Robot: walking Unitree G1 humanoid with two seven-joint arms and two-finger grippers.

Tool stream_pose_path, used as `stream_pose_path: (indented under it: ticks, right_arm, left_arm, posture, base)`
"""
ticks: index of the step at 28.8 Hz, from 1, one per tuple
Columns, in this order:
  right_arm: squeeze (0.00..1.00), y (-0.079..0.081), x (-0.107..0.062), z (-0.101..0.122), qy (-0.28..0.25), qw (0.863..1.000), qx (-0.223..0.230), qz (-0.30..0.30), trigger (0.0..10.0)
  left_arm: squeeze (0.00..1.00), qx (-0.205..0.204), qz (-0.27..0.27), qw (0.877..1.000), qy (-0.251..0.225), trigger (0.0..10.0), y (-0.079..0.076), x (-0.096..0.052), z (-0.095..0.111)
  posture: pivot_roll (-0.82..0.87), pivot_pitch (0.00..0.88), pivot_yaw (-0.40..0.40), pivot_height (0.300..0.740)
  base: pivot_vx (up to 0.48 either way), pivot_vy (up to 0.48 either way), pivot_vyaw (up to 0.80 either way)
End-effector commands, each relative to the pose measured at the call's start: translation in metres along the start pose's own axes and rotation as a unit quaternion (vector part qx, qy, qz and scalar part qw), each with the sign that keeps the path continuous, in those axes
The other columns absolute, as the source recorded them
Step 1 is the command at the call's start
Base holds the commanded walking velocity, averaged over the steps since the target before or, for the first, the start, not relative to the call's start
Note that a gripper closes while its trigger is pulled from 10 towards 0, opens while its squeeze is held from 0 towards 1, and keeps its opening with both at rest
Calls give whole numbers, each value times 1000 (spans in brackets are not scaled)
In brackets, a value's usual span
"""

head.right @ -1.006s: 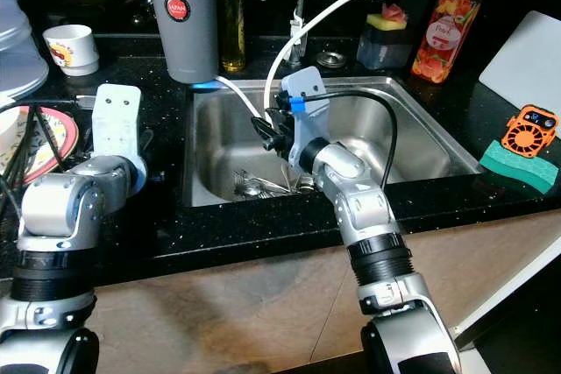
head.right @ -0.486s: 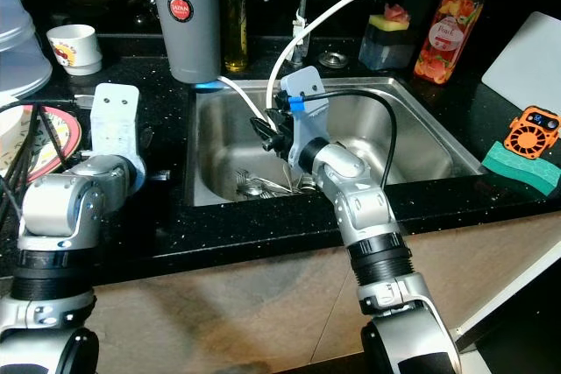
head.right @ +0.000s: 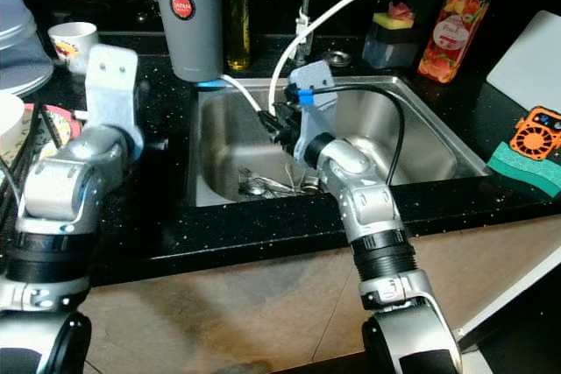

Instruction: Kitchen organization

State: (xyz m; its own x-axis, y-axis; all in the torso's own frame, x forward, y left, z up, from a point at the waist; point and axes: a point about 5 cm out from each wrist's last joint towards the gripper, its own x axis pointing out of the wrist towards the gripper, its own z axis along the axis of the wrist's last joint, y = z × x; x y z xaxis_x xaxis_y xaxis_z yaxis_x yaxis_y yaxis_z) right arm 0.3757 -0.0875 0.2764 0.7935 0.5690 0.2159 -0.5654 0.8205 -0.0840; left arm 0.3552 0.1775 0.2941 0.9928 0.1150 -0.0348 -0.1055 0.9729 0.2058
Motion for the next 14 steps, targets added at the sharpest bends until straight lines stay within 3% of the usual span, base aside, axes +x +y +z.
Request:
stream_pose_path:
  ticks: [1, 9, 14]
  right_arm:
    - [0, -5, -2, -2, -5, 1000, 17, -20, 10000]
    - [0, -10, -7, -2, -17, 998, 31, -52, 10000]
    - [0, -12, -8, 0, -18, 998, 31, -55, 10000]
  left_arm:
    - [0, 23, -4, 1000, -10, 0, 2, 1, 6]
    - [0, 46, -24, 998, -45, 0, -1, 5, 20]
    - [0, 32, -36, 998, -49, 0, -6, 4, 22]
  posture:
    - [24, 105, 11, 740]
    - [25, 104, 34, 740]
    - [21, 107, 31, 740]
  base:
    - [0, 0, 0]
    - [0, 0, 0]
    - [0, 0, 0]
